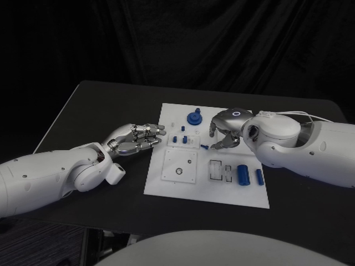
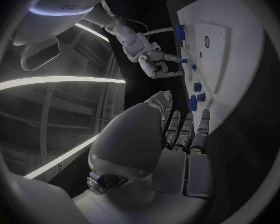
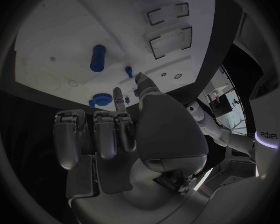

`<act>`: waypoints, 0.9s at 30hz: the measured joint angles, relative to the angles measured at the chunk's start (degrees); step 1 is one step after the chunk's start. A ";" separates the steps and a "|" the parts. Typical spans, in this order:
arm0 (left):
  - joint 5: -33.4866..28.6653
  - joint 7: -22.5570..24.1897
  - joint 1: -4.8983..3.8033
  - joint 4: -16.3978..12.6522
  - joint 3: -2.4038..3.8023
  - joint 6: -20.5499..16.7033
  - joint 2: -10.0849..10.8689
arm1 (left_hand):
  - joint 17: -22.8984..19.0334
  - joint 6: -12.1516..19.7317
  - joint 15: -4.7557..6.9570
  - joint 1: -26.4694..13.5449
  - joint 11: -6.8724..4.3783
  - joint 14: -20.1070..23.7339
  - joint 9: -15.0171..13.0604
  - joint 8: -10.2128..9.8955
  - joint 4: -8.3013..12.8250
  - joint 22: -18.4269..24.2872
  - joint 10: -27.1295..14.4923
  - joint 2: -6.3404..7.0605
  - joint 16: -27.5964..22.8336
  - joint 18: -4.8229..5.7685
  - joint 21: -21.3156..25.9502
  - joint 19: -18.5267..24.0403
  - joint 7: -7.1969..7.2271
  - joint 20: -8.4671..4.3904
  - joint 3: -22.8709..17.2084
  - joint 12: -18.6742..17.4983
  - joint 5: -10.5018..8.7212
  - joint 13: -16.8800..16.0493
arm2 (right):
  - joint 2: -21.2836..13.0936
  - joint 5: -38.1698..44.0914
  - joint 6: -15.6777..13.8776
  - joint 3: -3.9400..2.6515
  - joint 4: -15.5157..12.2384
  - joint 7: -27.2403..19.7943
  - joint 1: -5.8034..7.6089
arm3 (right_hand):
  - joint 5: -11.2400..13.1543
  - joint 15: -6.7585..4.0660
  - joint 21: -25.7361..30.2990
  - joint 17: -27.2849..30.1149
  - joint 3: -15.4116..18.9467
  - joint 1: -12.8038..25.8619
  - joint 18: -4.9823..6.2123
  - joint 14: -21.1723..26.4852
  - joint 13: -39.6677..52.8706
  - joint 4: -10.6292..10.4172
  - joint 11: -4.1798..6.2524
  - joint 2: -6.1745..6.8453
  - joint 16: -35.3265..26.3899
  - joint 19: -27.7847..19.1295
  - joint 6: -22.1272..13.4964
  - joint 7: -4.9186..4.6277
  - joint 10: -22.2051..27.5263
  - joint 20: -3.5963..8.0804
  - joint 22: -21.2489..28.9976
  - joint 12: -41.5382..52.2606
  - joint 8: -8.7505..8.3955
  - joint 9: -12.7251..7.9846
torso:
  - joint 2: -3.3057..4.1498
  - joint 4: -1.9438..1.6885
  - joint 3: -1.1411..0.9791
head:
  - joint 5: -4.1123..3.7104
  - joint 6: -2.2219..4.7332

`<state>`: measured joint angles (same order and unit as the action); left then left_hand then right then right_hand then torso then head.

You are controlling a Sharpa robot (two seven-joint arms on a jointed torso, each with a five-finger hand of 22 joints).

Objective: Assemble the parts on the task board

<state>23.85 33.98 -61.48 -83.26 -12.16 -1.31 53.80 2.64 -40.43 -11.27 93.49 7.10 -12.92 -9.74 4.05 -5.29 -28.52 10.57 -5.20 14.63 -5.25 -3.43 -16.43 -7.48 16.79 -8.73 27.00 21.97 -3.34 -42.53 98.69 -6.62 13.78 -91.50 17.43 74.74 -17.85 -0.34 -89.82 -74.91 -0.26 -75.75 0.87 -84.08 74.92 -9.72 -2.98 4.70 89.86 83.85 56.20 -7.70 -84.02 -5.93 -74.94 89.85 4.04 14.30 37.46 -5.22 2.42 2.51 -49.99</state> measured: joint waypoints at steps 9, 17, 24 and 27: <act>0.00 0.00 0.16 0.34 0.00 0.08 -0.34 | 0.00 0.00 0.00 0.00 0.00 0.00 0.00 0.00 0.00 0.00 0.00 0.00 0.00 0.00 0.00 0.00 0.00 0.00 0.00 0.00 0.00 0.00 | 1.41 0.67 5.64 0.00 0.15 1.02 0.03 | -1.47 0.00 0.00 0.00 -1.09 0.18 0.01 0.00 -0.01 0.57 0.00 -0.21 0.00 0.00 -0.42 0.00 0.00 0.00 0.01 0.00 0.00 -0.74 | 0.09 0.05 -0.10 | -0.20 0.00; 0.00 0.03 0.66 0.43 0.00 0.17 -0.46 | 0.00 0.00 0.00 0.00 0.00 0.00 0.00 0.00 0.17 -0.01 0.00 0.00 0.00 0.00 0.00 0.00 0.00 0.00 -0.17 0.00 0.00 0.00 | 3.23 0.67 6.80 0.01 1.43 1.13 0.03 | -6.14 0.00 0.00 0.00 -3.43 -0.33 0.02 0.00 -0.01 1.20 0.00 -0.72 0.00 0.00 0.54 0.48 0.00 0.00 0.01 0.00 0.00 -1.48 | 0.04 0.16 -0.08 | -0.26 0.00; 0.00 0.06 0.81 0.36 0.00 0.18 -0.30 | 0.00 0.00 0.00 0.00 0.00 0.00 0.00 0.00 0.16 -0.01 0.00 0.00 0.00 0.00 0.00 0.00 0.00 0.00 -0.16 0.00 0.00 0.00 | 4.51 0.65 6.70 0.01 2.76 1.57 0.02 | -8.12 0.00 0.00 0.00 -4.40 0.18 0.02 0.00 -0.01 0.89 0.00 -1.23 0.00 0.00 0.88 0.54 0.00 0.00 0.01 0.00 0.00 -1.91 | 0.04 0.26 -0.04 | -0.18 0.00; 0.00 0.06 0.83 0.35 0.00 0.18 -0.27 | 0.00 0.00 0.00 0.00 0.00 0.00 0.00 0.00 0.16 -0.01 0.00 0.00 0.00 -0.01 0.00 0.00 0.00 0.00 -0.16 0.00 0.00 0.00 | 5.07 0.66 6.70 0.01 3.19 1.92 -0.06 | -8.73 0.00 0.00 0.00 -4.76 0.30 0.02 0.00 -0.01 0.97 0.00 -1.35 0.00 0.00 0.93 0.50 0.00 0.00 0.01 0.00 0.00 -2.02 | 0.04 0.29 -0.04 | -0.20 0.00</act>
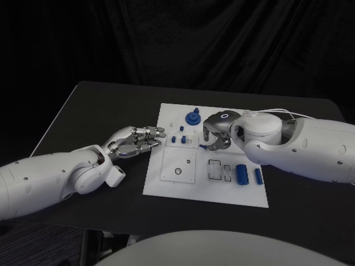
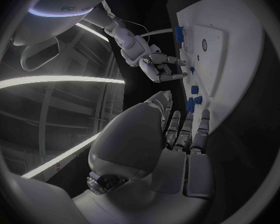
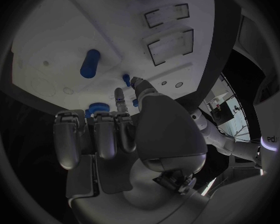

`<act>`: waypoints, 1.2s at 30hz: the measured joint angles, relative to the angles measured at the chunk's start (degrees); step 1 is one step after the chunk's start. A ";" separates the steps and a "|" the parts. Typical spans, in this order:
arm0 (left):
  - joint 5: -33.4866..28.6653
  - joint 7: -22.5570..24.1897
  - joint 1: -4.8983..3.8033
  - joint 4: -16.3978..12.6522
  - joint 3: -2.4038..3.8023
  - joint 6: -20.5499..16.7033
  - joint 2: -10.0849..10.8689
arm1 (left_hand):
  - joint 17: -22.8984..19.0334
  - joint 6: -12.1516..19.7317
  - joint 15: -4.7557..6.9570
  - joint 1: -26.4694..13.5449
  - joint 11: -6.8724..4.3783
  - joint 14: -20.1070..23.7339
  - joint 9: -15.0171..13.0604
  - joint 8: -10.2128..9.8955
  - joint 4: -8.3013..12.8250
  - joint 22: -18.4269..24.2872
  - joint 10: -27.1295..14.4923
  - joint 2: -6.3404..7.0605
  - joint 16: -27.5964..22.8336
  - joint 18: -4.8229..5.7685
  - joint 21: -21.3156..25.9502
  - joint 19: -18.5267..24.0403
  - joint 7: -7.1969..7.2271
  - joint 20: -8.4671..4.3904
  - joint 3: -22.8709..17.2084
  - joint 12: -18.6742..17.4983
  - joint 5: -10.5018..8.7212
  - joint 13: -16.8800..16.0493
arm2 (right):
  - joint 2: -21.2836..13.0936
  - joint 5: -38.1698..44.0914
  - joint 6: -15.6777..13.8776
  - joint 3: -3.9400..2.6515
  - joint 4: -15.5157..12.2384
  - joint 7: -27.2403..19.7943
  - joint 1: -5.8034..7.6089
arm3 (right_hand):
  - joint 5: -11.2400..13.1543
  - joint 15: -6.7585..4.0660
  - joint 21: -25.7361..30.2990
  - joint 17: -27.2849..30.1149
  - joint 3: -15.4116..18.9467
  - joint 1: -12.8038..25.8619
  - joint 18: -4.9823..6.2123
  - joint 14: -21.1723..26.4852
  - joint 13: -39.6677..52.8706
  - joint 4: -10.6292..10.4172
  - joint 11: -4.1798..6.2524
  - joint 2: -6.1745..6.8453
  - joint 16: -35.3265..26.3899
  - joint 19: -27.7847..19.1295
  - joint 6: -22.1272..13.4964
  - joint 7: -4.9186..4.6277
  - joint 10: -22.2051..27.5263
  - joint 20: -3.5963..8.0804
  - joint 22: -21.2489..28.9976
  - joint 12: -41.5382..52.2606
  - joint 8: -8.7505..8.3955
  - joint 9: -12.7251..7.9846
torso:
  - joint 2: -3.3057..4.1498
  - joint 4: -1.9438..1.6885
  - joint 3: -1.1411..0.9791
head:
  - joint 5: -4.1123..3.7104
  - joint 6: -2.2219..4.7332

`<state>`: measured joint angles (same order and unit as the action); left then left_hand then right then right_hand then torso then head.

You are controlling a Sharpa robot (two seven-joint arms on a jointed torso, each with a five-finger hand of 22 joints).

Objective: Assemble the parts on the task board

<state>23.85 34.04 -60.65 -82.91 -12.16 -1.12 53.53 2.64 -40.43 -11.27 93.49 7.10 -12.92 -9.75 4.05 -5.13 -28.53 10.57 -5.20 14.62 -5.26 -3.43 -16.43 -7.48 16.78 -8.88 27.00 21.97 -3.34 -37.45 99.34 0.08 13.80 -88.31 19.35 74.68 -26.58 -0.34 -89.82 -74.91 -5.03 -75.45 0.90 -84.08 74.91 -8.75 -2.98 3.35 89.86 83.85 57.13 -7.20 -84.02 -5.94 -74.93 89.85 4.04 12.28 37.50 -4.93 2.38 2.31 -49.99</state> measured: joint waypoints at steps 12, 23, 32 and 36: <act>0.00 0.04 0.05 -0.18 0.00 0.01 0.19 | 0.00 0.00 0.00 0.00 0.00 0.00 0.00 0.00 0.00 0.00 0.00 0.00 0.00 0.00 0.00 0.00 0.00 0.00 0.00 0.22 0.00 0.00 | 1.62 0.21 0.48 0.00 1.16 1.35 -1.32 | 0.35 0.00 0.00 0.00 -1.00 1.19 0.01 0.00 -0.01 -0.10 0.00 0.65 0.00 0.20 1.22 0.42 0.00 0.20 0.01 0.00 0.00 -0.16 | 0.03 0.01 -0.02 | -0.11 0.00; 0.00 0.05 0.08 -0.26 0.00 0.01 0.24 | 0.00 0.00 0.00 0.00 0.00 0.00 0.00 0.00 0.00 0.00 0.00 0.00 0.00 0.01 0.00 0.00 0.00 0.00 0.00 0.22 0.00 0.00 | 2.27 0.53 0.87 -0.22 1.87 2.54 -2.02 | 0.49 -0.39 0.00 0.00 -1.66 1.19 0.01 -0.05 0.04 0.24 0.42 0.65 0.00 0.14 1.84 0.63 -0.02 0.27 0.01 0.00 0.25 -0.12 | 0.13 0.16 -0.10 | -0.26 0.00; 0.00 0.05 0.10 -0.26 0.00 0.03 0.21 | 0.03 0.00 0.00 0.00 0.00 0.00 0.00 0.00 0.00 0.10 0.00 0.00 0.00 0.00 0.00 0.00 0.00 0.00 0.00 0.22 0.23 0.00 | 2.77 1.16 0.83 -0.35 2.32 3.05 -2.23 | 0.31 -0.53 0.00 0.00 -2.38 1.51 0.01 0.10 0.03 0.26 0.42 0.96 0.00 0.21 2.60 0.77 -0.01 0.62 0.01 0.00 0.40 -0.33 | 0.14 0.28 -0.14 | -0.02 0.00; 0.00 0.05 0.10 -0.24 0.00 0.03 0.19 | 0.05 0.00 0.00 0.00 0.00 0.00 0.00 0.00 0.00 0.10 0.00 0.00 0.00 0.00 0.00 0.00 0.00 0.00 0.00 0.22 0.23 0.00 | 2.90 1.40 0.63 -0.40 2.42 3.07 -2.38 | 3.52 -0.53 0.01 0.00 -2.74 3.09 0.01 0.10 0.03 -0.10 0.44 1.02 0.00 0.21 2.80 0.95 0.01 0.62 0.01 0.00 0.46 -0.32 | 0.14 0.32 -0.14 | 0.00 0.00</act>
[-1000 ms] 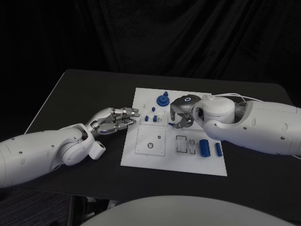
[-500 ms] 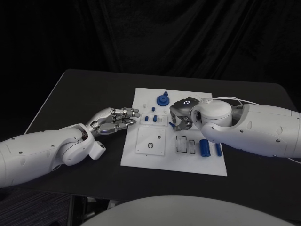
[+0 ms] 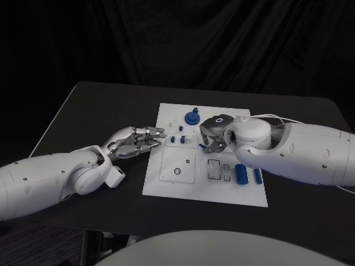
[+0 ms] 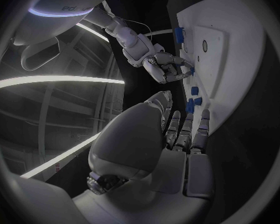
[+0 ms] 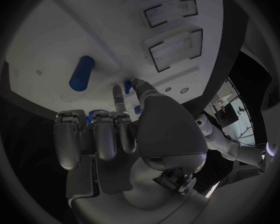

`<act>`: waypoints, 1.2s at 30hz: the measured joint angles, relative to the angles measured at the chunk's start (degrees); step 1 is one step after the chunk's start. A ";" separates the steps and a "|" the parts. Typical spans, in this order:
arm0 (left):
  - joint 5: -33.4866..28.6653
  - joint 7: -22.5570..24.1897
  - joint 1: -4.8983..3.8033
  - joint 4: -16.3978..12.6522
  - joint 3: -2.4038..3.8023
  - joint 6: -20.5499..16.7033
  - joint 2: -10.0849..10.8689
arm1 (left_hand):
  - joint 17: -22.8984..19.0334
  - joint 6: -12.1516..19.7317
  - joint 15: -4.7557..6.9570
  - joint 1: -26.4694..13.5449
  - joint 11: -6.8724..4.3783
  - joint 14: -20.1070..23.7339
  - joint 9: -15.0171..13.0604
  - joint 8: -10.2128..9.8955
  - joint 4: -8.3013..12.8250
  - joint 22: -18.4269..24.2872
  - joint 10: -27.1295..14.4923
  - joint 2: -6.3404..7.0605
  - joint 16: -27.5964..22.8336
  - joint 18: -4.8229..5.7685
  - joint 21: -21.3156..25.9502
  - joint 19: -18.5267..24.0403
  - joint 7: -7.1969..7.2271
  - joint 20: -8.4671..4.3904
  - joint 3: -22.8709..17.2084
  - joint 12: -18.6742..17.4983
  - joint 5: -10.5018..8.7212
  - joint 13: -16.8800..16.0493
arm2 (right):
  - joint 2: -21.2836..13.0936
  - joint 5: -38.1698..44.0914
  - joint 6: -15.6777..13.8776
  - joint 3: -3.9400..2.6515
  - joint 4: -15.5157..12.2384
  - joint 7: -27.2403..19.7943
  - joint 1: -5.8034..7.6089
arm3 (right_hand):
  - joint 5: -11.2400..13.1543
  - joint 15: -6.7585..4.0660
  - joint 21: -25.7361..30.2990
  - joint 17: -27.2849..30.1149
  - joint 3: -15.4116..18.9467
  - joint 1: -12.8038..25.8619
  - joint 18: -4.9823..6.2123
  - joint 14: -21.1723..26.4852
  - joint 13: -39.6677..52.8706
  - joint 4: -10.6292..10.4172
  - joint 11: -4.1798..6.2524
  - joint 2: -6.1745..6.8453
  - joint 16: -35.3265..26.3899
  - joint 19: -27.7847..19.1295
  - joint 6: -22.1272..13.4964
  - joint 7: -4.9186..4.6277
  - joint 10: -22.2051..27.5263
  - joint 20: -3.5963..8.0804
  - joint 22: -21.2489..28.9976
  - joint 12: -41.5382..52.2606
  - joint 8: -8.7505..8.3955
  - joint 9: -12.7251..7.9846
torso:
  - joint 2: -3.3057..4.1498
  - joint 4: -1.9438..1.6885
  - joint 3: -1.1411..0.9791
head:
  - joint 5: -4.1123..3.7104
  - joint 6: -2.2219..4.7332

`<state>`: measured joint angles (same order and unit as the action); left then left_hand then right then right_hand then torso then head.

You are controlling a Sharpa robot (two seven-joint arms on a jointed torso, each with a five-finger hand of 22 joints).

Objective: Assemble the parts on the task board

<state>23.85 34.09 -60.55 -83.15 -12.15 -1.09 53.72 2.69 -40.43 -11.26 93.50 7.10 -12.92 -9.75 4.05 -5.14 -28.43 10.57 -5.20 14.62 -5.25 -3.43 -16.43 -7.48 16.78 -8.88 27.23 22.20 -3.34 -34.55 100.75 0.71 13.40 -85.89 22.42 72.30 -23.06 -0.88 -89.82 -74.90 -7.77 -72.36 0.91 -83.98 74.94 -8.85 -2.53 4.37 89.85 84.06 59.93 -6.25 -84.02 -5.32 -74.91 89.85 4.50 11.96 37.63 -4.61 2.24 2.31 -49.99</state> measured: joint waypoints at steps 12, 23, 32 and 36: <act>0.00 -0.05 0.08 0.12 0.00 0.06 -0.12 | -0.01 0.00 0.00 0.00 0.21 0.00 0.00 0.00 -0.16 0.11 -0.21 0.00 0.00 0.00 0.00 0.00 0.00 0.00 -0.16 0.00 0.00 0.00 | 0.02 0.44 -0.56 0.00 0.05 -0.02 -0.24 | 0.70 -0.36 0.00 0.00 -0.25 0.23 0.00 -0.04 -0.01 -0.07 0.39 -0.23 0.00 -0.21 0.28 0.08 -0.03 0.20 0.00 0.00 0.18 0.05 | -0.03 -0.05 0.00 | -0.08 0.00; 0.00 -0.08 0.13 0.15 0.00 0.14 -0.20 | -0.01 0.00 0.00 0.00 0.21 0.00 0.00 0.00 -0.16 0.11 -0.21 0.00 0.00 0.00 0.00 0.00 0.00 0.00 -0.16 0.00 0.00 0.00 | 0.21 0.49 -0.74 -0.08 0.27 -0.06 -0.43 | -6.63 -0.82 0.00 0.00 -4.87 -0.46 0.00 0.00 -0.02 2.94 0.95 -0.87 0.00 0.00 2.59 0.92 0.08 0.82 0.01 0.00 0.35 0.09 | -0.08 -0.02 -0.02 | -0.03 0.00; 0.00 -0.10 0.16 0.17 0.00 0.19 -0.24 | -0.02 0.00 0.00 0.00 0.21 0.00 0.05 0.00 0.00 0.18 -0.21 0.00 0.00 0.00 0.00 0.00 0.00 0.00 -0.32 0.00 0.00 0.00 | 0.15 0.34 -1.59 0.05 0.41 -0.44 -0.76 | -7.07 -1.39 0.25 0.00 -8.81 -1.33 0.00 -0.05 -0.02 5.94 1.52 -0.55 0.00 0.00 3.95 1.49 -0.11 1.23 0.01 -0.01 0.83 1.17 | -0.11 0.04 -0.02 | 0.12 0.00; 0.00 -0.10 0.18 0.17 0.00 0.20 -0.23 | -0.02 0.00 0.00 0.00 0.21 0.00 0.05 0.00 0.00 0.18 -0.21 0.00 0.00 0.93 0.00 0.00 0.00 0.00 -0.32 0.00 0.22 0.00 | -0.05 0.24 -2.42 0.12 0.42 -0.75 -0.87 | -7.00 -1.39 0.25 0.00 -10.14 -1.33 0.00 -0.05 -0.02 6.82 1.51 -0.55 0.00 0.00 3.83 1.37 -0.12 1.23 0.01 -0.01 0.83 1.35 | -0.11 0.03 -0.01 | 0.14 0.00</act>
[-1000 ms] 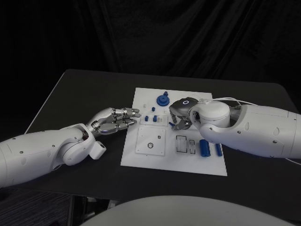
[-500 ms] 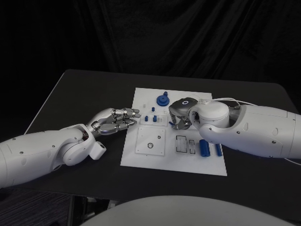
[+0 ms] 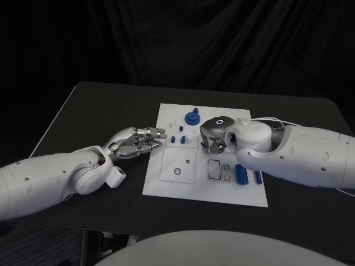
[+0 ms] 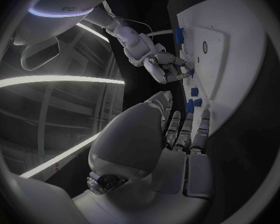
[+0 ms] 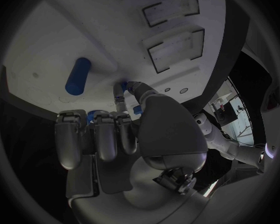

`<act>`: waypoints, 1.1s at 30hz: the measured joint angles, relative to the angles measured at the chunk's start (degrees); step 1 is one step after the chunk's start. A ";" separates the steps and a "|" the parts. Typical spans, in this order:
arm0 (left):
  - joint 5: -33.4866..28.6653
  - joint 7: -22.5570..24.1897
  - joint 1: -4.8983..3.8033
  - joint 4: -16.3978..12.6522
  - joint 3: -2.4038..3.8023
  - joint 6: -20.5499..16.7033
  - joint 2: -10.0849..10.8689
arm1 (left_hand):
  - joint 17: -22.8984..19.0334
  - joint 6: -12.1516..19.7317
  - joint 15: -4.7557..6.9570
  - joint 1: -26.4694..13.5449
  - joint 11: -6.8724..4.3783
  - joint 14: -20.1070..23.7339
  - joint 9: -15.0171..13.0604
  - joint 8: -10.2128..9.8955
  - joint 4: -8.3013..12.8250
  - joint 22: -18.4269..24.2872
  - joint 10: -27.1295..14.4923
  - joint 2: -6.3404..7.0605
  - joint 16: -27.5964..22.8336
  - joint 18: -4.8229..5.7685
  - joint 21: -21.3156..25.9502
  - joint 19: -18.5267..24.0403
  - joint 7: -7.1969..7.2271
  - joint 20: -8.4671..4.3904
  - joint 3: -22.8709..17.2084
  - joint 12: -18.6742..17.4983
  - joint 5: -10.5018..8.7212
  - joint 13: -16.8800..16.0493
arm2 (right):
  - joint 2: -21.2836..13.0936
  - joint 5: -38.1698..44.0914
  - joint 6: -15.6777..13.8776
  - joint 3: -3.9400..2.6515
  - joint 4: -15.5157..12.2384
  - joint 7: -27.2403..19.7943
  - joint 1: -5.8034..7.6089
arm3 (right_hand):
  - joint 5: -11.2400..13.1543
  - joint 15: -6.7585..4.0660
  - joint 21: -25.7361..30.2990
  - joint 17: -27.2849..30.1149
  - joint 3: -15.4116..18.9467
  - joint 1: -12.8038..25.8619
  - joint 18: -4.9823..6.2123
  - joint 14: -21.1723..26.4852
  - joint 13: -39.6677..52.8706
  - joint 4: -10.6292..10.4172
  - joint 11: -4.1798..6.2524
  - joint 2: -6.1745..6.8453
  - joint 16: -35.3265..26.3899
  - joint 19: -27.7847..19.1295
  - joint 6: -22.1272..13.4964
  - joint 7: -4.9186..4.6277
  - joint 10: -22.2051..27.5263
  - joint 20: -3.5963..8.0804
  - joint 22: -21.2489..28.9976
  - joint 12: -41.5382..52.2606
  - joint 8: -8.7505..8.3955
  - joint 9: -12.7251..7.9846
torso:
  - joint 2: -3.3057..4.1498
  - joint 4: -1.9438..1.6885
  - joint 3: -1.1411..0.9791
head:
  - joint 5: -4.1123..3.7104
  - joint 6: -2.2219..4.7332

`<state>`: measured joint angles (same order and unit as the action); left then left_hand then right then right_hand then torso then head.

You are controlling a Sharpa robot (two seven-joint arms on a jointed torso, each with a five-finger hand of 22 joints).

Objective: Assemble the parts on the task board

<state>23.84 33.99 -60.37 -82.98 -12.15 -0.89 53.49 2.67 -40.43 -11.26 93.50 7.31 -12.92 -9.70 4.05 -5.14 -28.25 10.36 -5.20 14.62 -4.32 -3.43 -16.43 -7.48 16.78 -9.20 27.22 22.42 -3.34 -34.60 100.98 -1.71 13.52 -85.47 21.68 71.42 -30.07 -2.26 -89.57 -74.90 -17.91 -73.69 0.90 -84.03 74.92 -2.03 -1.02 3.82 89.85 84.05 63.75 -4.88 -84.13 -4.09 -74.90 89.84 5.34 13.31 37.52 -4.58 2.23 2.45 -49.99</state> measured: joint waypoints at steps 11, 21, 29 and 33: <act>0.00 0.03 0.08 -0.06 0.00 0.01 0.18 | 0.00 0.21 0.00 0.00 0.00 0.00 0.00 0.23 0.16 -0.69 0.00 0.00 0.23 -0.02 0.00 -0.73 -0.21 -0.10 -0.16 0.27 0.22 0.00 | -2.12 -0.42 -3.68 0.26 -1.16 -1.29 -0.32 | -2.12 -0.05 0.23 0.00 -3.40 -0.33 0.01 0.05 0.00 2.13 0.00 0.42 0.00 0.00 -0.31 -0.30 0.01 0.00 0.00 0.00 -0.36 -0.01 | 0.07 -0.01 0.00 | 0.40 0.00; 0.00 0.05 0.12 -0.15 0.00 0.00 0.41 | -0.01 0.21 0.00 0.00 0.00 0.00 -0.01 0.23 0.33 -0.80 0.00 0.00 0.23 -0.03 0.00 -0.73 -0.21 -0.10 -0.33 0.26 0.22 0.00 | -5.29 -0.48 -7.64 0.26 -4.07 -1.76 -0.14 | 0.14 -0.03 0.51 0.00 -4.45 3.22 0.01 0.03 -0.01 2.38 -0.22 1.63 0.00 0.00 -1.95 -1.09 0.20 0.00 0.00 0.00 -1.46 -0.04 | 0.08 0.00 -0.04 | 0.52 0.00; 0.00 0.05 0.13 -0.16 0.00 0.01 0.42 | -0.01 0.21 0.00 0.00 0.00 0.00 -0.01 0.23 0.16 -0.80 0.00 0.00 0.23 -0.03 0.00 -1.14 -0.21 -0.09 -0.49 0.26 0.49 0.00 | -5.48 -0.50 -8.31 0.26 -4.56 -1.79 -0.03 | 3.53 0.33 1.14 0.00 -3.63 4.74 0.00 0.11 -0.01 1.66 -0.63 2.59 0.00 -0.01 -3.01 -1.51 0.21 -0.01 -0.04 0.00 -1.46 -0.36 | -0.01 0.06 -0.04 | 0.57 0.00; 0.00 0.03 0.14 -0.18 0.00 0.01 0.42 | -0.01 0.21 0.00 0.19 0.00 0.00 -0.01 0.23 0.16 -0.80 0.00 -0.20 0.23 -0.03 0.00 -1.14 -0.21 -0.09 -0.48 0.47 0.49 0.00 | -5.52 -0.51 -8.28 0.26 -4.66 -1.82 -0.02 | 7.45 0.54 1.39 0.00 -2.86 4.95 0.00 -0.10 -0.01 2.29 -0.84 2.80 0.00 0.00 -3.67 -1.79 0.00 -0.42 -0.04 0.00 -1.46 -0.59 | -0.01 0.08 -0.01 | 0.68 0.00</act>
<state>23.84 34.02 -60.24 -83.16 -12.15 -0.87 53.91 2.66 -40.22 -11.26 93.69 7.31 -12.92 -9.71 4.27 -4.97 -29.04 10.36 -5.39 14.85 -4.36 -3.43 -17.57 -7.68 16.69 -9.68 27.69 22.91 -3.34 -40.13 100.48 -9.99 13.78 -90.14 19.85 71.40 -22.61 -1.73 -88.19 -74.90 -20.77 -68.74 0.91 -84.13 74.90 0.25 -1.86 6.62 89.85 84.05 60.08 -6.67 -84.13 -4.51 -74.94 89.84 3.87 12.71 37.52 -4.50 2.22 3.13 -49.99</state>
